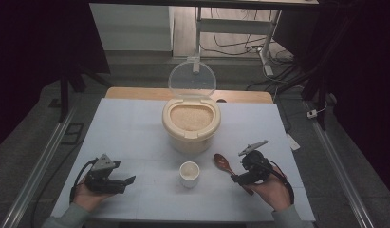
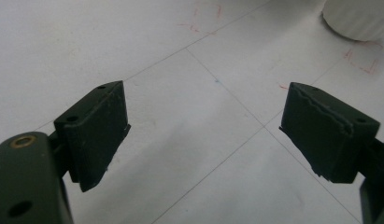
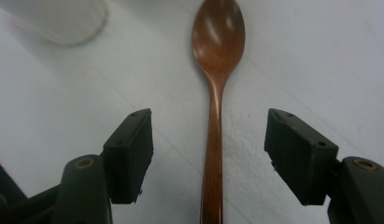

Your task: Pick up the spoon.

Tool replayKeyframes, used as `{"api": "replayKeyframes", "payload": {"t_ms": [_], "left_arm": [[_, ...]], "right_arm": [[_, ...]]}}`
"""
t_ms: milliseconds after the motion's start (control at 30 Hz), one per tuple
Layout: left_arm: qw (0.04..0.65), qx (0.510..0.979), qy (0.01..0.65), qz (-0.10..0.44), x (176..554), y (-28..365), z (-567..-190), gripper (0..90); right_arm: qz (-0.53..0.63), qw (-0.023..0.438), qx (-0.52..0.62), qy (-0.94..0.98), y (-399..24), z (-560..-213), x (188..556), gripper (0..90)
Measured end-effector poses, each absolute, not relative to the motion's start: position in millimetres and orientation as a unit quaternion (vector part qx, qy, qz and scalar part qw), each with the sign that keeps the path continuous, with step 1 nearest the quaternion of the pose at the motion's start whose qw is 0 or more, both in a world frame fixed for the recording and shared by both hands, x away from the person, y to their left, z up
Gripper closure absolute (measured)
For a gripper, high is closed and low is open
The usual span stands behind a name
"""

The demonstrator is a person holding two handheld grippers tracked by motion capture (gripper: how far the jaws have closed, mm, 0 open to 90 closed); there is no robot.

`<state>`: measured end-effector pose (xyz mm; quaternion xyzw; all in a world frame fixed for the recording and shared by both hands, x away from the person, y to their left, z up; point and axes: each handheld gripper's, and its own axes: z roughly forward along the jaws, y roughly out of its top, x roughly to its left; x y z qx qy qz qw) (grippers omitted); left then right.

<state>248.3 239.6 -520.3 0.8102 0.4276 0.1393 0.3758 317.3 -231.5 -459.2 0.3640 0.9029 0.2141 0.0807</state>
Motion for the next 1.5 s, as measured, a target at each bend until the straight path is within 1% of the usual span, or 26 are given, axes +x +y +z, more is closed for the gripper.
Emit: {"api": "replayKeyframes", "payload": {"t_ms": [167, 600, 700, 733, 767, 833, 900, 933, 1000, 1100, 1133, 1300, 1500], "left_arm": [[0.375, 0.81, 0.428, 0.14, 247.9, 239.7, -520.6, 14.7], [0.369, 0.815, 0.425, 0.14, 248.3, 238.9, -522.5, 14.7], [0.368, 0.815, 0.425, 0.139, 248.2, 239.1, -522.7, 14.7], [0.368, 0.815, 0.425, 0.14, 248.2, 239.2, -522.6, 14.7], [0.368, 0.815, 0.424, 0.14, 248.2, 239.3, -522.5, 14.7], [0.369, 0.815, 0.424, 0.14, 248.1, 239.5, -522.5, 14.7], [0.368, 0.815, 0.424, 0.14, 248.2, 239.5, -522.7, 14.7], [0.368, 0.815, 0.425, 0.14, 248.4, 239.3, -522.8, 14.7], [0.367, 0.816, 0.424, 0.14, 248.5, 239.0, -522.9, 14.7], [0.366, 0.816, 0.424, 0.141, 248.4, 238.6, -523.1, 14.6], [0.366, 0.817, 0.424, 0.141, 248.3, 238.6, -523.1, 14.6], [0.366, 0.816, 0.424, 0.14, 248.3, 239.0, -523.3, 14.6], [0.365, 0.817, 0.423, 0.14, 248.3, 238.9, -523.7, 14.6]], "right_arm": [[0.178, 0.071, 0.372, 0.908, -232.6, -469.8, 318.5, 34.0], [0.135, 0.069, 0.369, 0.917, -229.5, -488.7, 319.9, 44.4], [0.129, 0.068, 0.368, 0.918, -228.1, -491.8, 320.1, 49.4], [0.125, 0.067, 0.369, 0.919, -227.4, -493.1, 320.1, 52.8], [0.125, 0.067, 0.369, 0.919, -227.4, -493.1, 320.1, 52.8], [0.123, 0.068, 0.368, 0.919, -226.6, -493.8, 320.4, 58.2], [0.122, 0.067, 0.369, 0.919, -226.3, -493.5, 320.7, 59.8], [0.122, 0.071, 0.369, 0.919, -224.8, -493.9, 321.6, 66.0], [0.122, 0.069, 0.368, 0.919, -224.3, -494.0, 322.2, 67.0], [0.117, 0.064, 0.374, 0.918, -222.9, -494.0, 325.5, 72.2], [0.115, 0.065, 0.375, 0.917, -222.5, -493.6, 326.4, 78.3], [0.114, 0.066, 0.377, 0.917, -222.0, -493.8, 326.7, 79.1], [0.107, 0.078, 0.362, 0.923, -218.8, -493.0, 324.6, 79.5]]}}
